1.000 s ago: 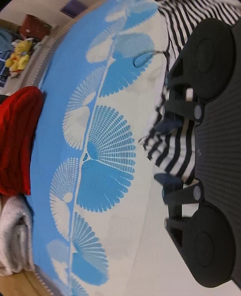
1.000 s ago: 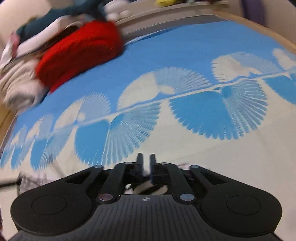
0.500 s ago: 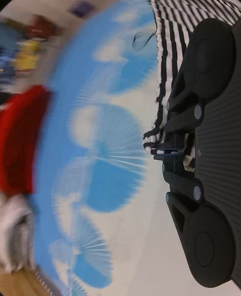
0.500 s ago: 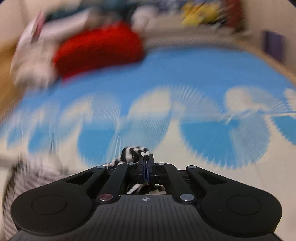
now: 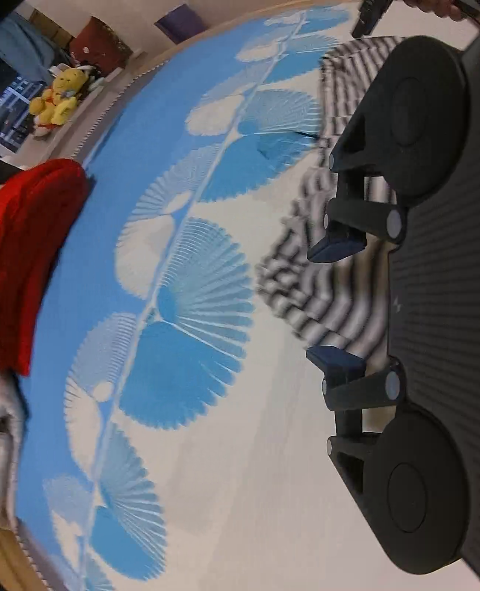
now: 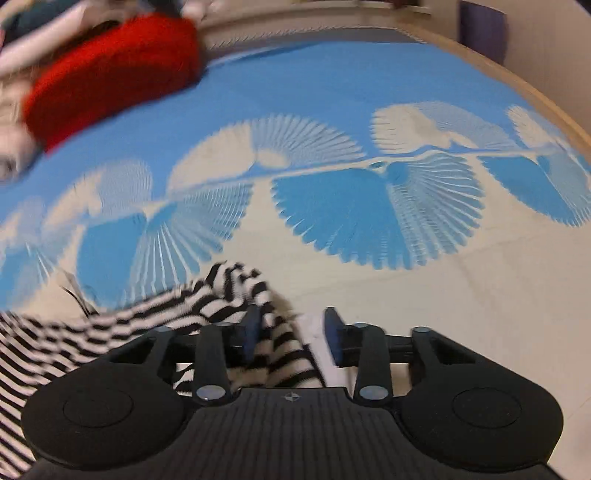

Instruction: Fold small clothes

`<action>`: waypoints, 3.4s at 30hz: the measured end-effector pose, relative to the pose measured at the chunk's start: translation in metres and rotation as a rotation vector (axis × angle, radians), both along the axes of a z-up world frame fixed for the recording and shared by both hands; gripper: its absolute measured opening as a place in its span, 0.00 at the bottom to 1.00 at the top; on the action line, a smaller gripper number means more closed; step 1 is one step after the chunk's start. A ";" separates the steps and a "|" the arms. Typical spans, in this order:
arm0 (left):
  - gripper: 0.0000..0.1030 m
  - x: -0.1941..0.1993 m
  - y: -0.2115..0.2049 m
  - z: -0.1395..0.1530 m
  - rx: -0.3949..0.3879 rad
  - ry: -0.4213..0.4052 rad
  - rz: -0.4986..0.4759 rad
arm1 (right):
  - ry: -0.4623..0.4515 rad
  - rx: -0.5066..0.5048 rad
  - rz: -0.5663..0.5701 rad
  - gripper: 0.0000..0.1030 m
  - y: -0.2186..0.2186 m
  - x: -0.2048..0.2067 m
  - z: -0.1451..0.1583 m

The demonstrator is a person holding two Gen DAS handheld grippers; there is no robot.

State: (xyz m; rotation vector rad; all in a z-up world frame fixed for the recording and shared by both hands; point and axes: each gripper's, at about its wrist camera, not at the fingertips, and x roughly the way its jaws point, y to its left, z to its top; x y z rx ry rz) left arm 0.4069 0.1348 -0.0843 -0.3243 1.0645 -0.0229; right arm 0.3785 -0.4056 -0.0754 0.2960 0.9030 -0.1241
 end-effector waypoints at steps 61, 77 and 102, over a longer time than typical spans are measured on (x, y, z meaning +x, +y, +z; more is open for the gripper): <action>0.27 -0.127 -0.082 0.031 -0.037 -0.064 -0.170 | -0.056 -0.011 0.198 0.28 0.044 -0.126 0.022; 0.32 -0.083 -0.113 -0.017 0.076 0.118 -0.085 | 0.155 -0.219 0.095 0.33 0.082 -0.080 -0.021; 0.40 -0.128 -0.098 0.030 0.082 -0.069 -0.262 | 0.050 -0.345 0.348 0.42 0.180 -0.074 -0.004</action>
